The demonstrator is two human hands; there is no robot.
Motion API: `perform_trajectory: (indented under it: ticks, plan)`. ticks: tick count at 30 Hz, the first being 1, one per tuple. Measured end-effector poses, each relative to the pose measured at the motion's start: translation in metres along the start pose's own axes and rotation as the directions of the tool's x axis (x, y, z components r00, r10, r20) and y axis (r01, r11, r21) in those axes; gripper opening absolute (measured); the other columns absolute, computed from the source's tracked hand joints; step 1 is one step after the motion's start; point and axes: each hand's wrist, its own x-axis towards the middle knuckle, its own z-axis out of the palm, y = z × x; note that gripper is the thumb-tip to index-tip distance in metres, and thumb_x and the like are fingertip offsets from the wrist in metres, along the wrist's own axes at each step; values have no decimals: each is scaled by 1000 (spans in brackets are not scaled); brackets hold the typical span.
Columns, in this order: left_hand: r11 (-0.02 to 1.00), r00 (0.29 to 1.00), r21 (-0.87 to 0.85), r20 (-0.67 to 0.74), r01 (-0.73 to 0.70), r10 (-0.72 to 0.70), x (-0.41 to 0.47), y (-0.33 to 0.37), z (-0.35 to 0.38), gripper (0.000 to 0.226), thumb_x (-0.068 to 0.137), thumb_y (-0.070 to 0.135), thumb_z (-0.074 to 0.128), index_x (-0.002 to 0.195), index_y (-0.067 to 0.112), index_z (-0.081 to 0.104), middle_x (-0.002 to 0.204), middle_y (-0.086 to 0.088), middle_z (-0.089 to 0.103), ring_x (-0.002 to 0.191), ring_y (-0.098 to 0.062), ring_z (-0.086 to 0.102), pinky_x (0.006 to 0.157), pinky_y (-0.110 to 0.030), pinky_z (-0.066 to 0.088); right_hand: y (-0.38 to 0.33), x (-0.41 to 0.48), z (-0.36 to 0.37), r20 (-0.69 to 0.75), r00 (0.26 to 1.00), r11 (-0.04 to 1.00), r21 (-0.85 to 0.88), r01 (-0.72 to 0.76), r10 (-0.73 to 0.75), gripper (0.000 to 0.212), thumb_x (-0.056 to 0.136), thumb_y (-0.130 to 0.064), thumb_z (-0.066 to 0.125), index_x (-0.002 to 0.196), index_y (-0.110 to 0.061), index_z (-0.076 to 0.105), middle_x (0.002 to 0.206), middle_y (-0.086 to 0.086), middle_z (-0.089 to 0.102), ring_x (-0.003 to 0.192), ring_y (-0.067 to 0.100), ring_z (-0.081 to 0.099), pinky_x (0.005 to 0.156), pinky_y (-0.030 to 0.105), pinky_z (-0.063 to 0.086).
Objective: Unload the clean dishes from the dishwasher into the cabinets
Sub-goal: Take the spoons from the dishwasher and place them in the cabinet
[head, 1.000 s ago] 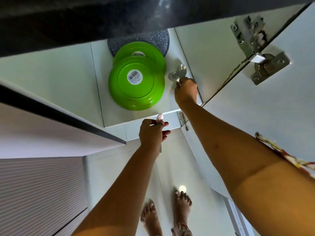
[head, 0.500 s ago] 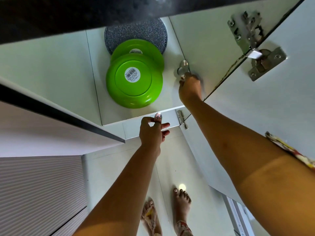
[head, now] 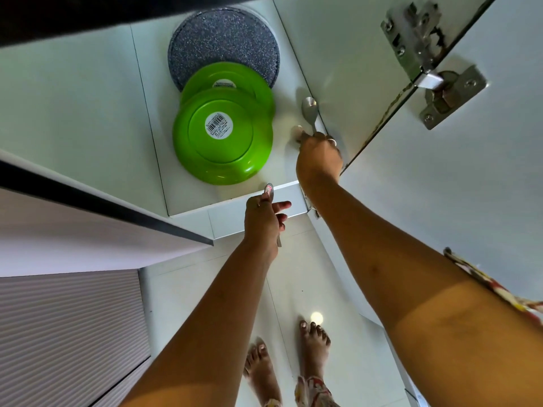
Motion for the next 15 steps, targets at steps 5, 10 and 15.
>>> perform_trajectory:
  ticks: [5, 10, 15]
  plan:
    - [988, 1000, -150, -18, -24, 21, 0, 7, 8, 21, 100, 8, 29, 115, 13, 43, 102, -16, 65, 60, -14, 53, 56, -22, 42, 4, 7, 2, 38, 996, 990, 120, -80, 76, 25, 95, -7, 49, 117, -7, 62, 99, 18, 66, 95, 32, 62, 75, 42, 57]
    - [986, 999, -161, -22, -36, 33, 6, 18, 15, 27, 101, 10, 34, 124, 6, 47, 110, -12, 63, 80, -18, 60, 65, -26, 52, 6, 13, 0, 63, 991, 972, 192, -131, 121, 29, 94, -12, 53, 121, -7, 59, 105, 15, 67, 96, 28, 65, 80, 37, 56]
    - [990, 998, -133, -10, -55, 54, 12, 27, 19, 32, 98, 1, 34, 127, 6, 48, 107, -8, 58, 90, -21, 58, 78, -34, 49, 8, 7, -6, -11, 992, 950, 290, -114, 122, 28, 96, -16, 49, 123, -14, 58, 114, 10, 64, 100, 26, 63, 84, 37, 55]
